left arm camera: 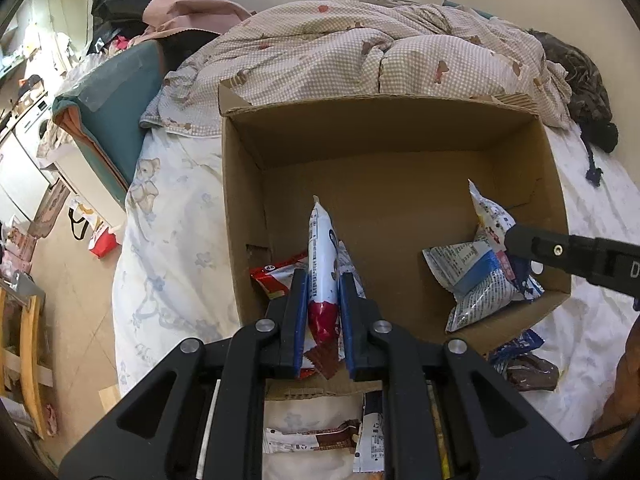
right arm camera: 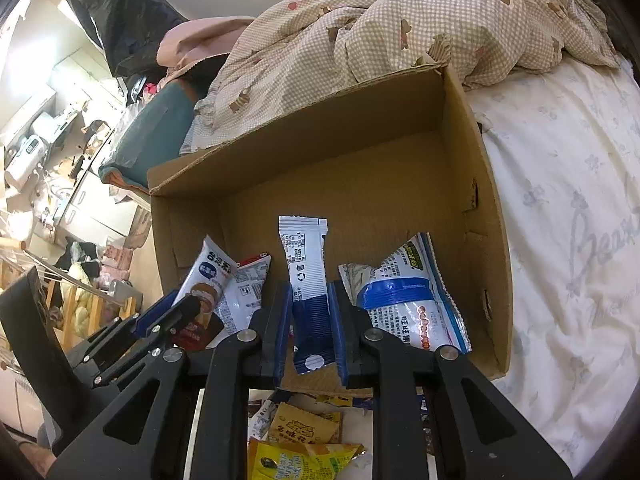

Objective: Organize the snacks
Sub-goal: 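Lower both packets into the cardboard box and open both grippers, then withdraw both grippers from the box toward the remaining snacks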

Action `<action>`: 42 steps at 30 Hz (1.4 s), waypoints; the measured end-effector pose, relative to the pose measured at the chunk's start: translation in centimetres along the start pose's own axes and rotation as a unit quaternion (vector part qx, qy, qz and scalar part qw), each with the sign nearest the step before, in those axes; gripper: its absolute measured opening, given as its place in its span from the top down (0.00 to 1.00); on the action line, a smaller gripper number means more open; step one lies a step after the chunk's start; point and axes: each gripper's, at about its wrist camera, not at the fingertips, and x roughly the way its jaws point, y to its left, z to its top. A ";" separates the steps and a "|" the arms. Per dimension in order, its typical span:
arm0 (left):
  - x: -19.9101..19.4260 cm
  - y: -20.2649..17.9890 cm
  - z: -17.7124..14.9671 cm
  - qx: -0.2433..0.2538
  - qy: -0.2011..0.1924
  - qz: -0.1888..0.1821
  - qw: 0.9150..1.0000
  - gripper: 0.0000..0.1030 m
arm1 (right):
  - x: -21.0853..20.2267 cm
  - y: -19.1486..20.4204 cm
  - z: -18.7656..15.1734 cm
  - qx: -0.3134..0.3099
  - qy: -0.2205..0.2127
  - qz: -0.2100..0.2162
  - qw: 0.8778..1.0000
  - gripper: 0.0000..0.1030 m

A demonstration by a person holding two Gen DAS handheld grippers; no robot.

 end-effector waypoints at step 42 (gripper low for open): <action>-5.7 3.8 0.3 -0.089 -0.083 -0.005 0.993 0.21 | -4.0 0.4 -0.4 0.001 -0.065 -0.046 0.997 0.26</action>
